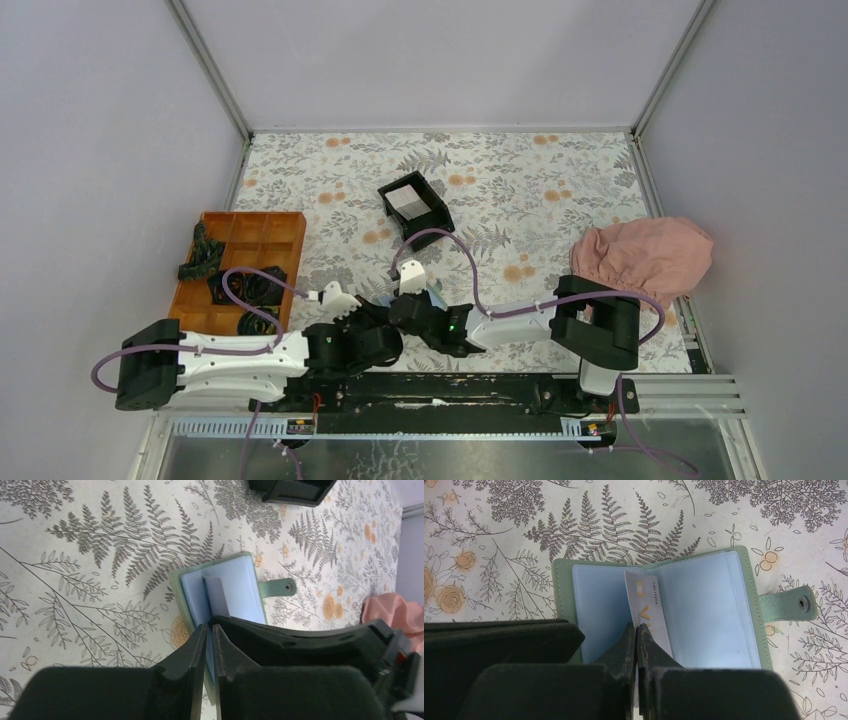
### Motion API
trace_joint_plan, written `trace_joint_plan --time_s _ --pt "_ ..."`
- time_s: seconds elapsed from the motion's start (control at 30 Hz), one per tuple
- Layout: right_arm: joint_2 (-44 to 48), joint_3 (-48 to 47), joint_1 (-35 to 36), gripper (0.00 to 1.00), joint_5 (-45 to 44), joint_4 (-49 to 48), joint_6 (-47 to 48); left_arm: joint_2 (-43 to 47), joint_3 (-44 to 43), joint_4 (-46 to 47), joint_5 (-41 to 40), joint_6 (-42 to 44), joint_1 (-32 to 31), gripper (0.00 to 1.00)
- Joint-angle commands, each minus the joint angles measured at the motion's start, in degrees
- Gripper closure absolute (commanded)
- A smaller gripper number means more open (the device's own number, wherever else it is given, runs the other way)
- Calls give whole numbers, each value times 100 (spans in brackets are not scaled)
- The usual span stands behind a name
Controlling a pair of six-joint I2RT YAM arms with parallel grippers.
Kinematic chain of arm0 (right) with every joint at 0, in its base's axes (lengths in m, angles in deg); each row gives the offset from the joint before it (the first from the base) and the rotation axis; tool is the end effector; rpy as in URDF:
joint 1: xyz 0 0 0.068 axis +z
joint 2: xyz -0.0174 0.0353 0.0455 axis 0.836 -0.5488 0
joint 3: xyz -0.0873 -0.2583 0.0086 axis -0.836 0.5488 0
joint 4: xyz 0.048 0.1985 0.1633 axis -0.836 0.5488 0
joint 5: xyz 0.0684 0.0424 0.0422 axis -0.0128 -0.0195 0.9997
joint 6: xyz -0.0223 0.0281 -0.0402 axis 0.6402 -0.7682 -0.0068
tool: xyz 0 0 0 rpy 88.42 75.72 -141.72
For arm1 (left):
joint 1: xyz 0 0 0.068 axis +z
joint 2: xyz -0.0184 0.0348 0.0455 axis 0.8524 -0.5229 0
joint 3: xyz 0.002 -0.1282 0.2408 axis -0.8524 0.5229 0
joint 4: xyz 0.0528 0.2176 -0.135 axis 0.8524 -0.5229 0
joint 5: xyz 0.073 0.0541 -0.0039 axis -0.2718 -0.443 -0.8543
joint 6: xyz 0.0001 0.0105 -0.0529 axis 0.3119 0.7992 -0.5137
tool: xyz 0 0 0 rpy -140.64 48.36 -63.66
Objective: Put the credit cards into the card holder
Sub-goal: Open the card holder at the center of the board.
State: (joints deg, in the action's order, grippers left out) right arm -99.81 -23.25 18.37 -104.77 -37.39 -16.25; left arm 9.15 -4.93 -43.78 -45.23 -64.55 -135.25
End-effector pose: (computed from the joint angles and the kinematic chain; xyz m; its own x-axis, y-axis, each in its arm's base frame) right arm 0.1104 0.3424 0.1590 -0.5113 -0.1771 -0.8410 -0.5250 0.8391 0.1425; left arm 0.0647 -0.1496 0.1718 -0.4445 -0.6462 -0.6204 -0.2751 0.7575 -0.5920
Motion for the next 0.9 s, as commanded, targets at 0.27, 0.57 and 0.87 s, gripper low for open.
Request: trace_joint_plan --time_s 0.27,0.57,0.87 --pt "-476 393 155 100 1249 856 -404 -37 383 1082 151 483 455 85" --pt "-515 483 139 100 1298 788 -457 -259 580 1277 578 499 655 87" --pt "-364 682 -77 100 1375 748 -471 -473 887 1269 1028 192 655 91"
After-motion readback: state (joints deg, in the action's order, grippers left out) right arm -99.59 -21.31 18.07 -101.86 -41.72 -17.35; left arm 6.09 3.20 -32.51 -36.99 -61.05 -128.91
